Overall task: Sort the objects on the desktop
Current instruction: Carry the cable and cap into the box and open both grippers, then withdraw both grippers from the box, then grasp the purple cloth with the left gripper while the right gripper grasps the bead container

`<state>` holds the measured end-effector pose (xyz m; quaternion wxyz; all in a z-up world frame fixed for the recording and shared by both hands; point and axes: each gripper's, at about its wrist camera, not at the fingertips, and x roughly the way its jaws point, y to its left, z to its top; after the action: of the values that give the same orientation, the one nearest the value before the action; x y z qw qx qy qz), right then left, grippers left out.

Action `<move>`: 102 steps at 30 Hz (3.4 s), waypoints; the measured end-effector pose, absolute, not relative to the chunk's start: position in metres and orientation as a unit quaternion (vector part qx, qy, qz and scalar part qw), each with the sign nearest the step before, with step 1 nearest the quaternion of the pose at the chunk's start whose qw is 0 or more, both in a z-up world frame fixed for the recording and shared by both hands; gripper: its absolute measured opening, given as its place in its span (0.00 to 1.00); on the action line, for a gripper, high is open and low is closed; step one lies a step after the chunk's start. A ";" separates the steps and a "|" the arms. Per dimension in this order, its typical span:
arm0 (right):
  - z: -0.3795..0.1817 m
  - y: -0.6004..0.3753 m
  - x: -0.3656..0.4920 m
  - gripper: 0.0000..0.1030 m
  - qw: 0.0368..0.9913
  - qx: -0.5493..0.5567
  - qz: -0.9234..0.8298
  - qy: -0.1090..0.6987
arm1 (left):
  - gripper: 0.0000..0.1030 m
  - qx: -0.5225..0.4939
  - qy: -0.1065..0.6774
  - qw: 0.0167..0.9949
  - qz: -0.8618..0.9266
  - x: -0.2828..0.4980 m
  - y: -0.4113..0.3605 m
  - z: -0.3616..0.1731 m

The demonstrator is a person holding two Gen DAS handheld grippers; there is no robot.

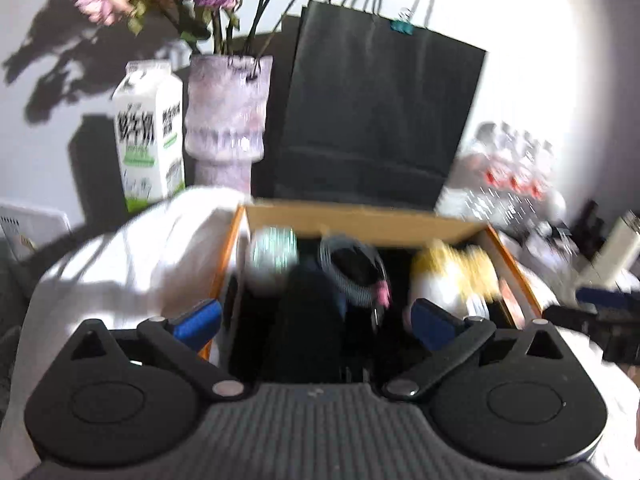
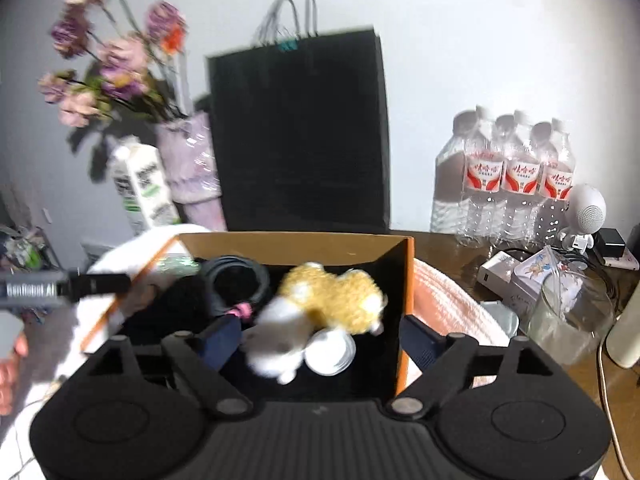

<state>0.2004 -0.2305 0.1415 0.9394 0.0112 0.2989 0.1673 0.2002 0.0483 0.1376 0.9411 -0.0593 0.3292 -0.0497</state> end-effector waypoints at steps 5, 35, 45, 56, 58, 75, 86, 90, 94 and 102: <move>0.138 -0.240 0.132 0.87 0.943 0.014 0.188 0.274 | 1.00 -0.054 0.318 0.942 -0.096 0.117 0.058 0.121; 0.066 -0.243 -0.125 0.98 0.966 -0.054 0.130 0.215 | 1.00 -0.019 0.273 0.961 -0.037 -0.120 0.029 0.046; 0.053 -0.230 -0.091 0.97 0.962 -0.018 0.150 0.227 | 1.00 -0.027 0.268 0.962 -0.038 -0.081 0.035 0.044; 0.056 -0.181 0.030 0.88 0.958 -0.025 0.168 0.232 | 0.96 0.037 0.258 0.965 -0.025 0.043 0.045 0.044; 0.050 -0.175 0.045 0.85 0.956 -0.010 0.169 0.240 | 0.94 0.036 0.263 0.963 -0.046 0.052 0.046 0.040; 0.046 -0.163 0.050 0.63 0.954 -0.008 0.162 0.253 | 0.16 -0.026 0.247 0.968 -0.035 0.024 0.068 0.057; 0.064 -0.204 -0.073 0.63 0.942 -0.072 0.207 0.255 | 0.18 -0.066 0.261 0.955 -0.127 -0.088 0.042 0.065; 0.050 -0.215 -0.098 0.63 0.923 -0.098 0.210 0.306 | 0.51 -0.045 0.306 0.945 -0.109 -0.111 0.027 0.040; 0.045 -0.211 -0.100 0.74 0.933 -0.084 0.199 0.287 | 0.82 -0.018 0.316 0.943 -0.104 -0.103 0.018 0.028; 0.019 -0.196 -0.077 0.63 0.938 -0.066 0.169 0.295 | 0.34 -0.005 0.316 0.941 -0.125 -0.096 0.008 0.011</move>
<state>-0.0768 -0.1964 0.0191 0.9380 -0.0660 0.2952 0.1692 -0.0956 0.0084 0.0110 0.9407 -0.0051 0.3155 -0.1248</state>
